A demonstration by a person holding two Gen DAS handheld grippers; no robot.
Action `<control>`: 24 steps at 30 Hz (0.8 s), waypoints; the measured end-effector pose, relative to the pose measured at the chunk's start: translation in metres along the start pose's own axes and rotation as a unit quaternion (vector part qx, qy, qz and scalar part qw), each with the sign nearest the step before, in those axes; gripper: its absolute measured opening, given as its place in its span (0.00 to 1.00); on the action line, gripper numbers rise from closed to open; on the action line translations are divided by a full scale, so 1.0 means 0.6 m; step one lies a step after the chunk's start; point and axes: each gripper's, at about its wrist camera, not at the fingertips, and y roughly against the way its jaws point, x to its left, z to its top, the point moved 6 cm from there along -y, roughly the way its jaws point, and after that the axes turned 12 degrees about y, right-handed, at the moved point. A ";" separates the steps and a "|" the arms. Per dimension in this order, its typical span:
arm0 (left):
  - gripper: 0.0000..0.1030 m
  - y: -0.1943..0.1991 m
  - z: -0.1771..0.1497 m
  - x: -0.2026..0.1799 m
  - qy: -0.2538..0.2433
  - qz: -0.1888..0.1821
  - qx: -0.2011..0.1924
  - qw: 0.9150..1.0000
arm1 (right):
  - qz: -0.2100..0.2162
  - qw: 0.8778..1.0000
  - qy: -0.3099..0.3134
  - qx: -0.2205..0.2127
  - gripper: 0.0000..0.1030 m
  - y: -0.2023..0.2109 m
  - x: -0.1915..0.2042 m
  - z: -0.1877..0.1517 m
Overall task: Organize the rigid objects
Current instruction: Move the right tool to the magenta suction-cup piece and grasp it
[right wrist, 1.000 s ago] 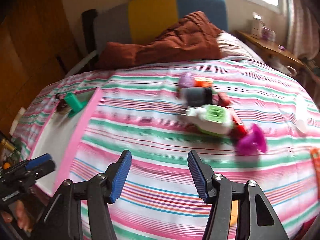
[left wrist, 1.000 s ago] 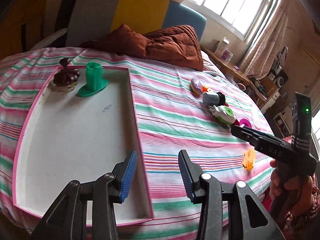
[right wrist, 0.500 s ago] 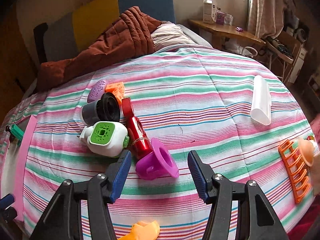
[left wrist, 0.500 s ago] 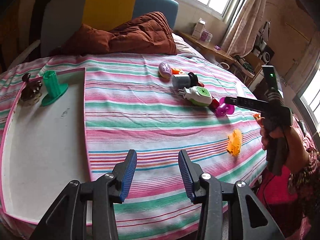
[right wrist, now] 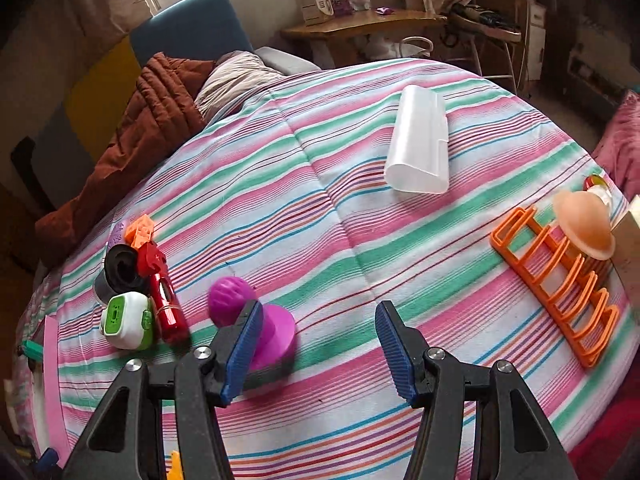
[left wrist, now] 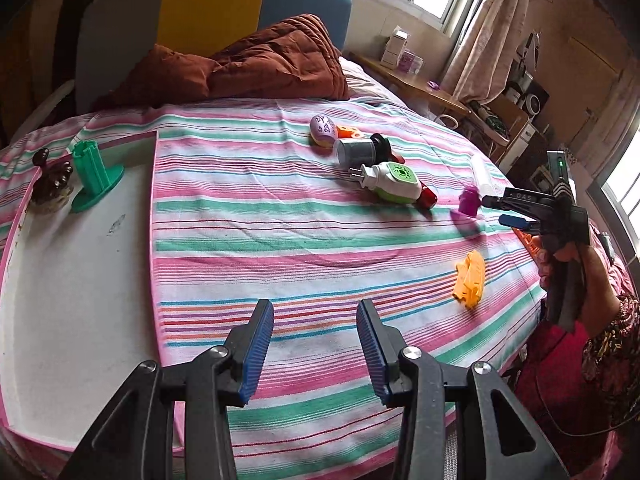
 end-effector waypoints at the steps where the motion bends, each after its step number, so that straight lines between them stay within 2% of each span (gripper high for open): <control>1: 0.42 -0.002 -0.001 -0.003 -0.003 0.000 0.002 1.000 | 0.004 1.000 -0.001 -0.005 0.58 0.005 -0.005 -0.002; 7: 0.42 -0.013 -0.009 -0.017 -0.015 0.006 0.011 1.000 | 0.046 0.998 0.004 -0.038 0.58 0.020 0.011 -0.002; 13: 0.42 -0.017 -0.010 -0.033 -0.028 0.010 0.010 1.000 | 0.046 0.994 0.091 -0.045 0.57 0.012 0.074 -0.004; 16: 0.42 -0.021 -0.010 -0.042 -0.034 0.008 0.013 0.999 | 0.039 0.991 0.120 -0.042 0.44 0.001 0.089 -0.005; 18: 0.42 -0.023 -0.010 -0.051 -0.039 0.005 0.014 0.999 | 0.035 0.991 0.125 -0.035 0.40 -0.009 0.090 -0.008; 19: 0.42 -0.025 -0.010 -0.056 -0.042 0.003 0.016 0.999 | 0.034 0.991 0.125 -0.033 0.33 -0.013 0.088 -0.009; 24: 0.42 -0.031 -0.012 -0.086 -0.062 -0.008 0.019 0.998 | 0.038 0.990 0.129 -0.034 0.31 -0.015 0.092 -0.012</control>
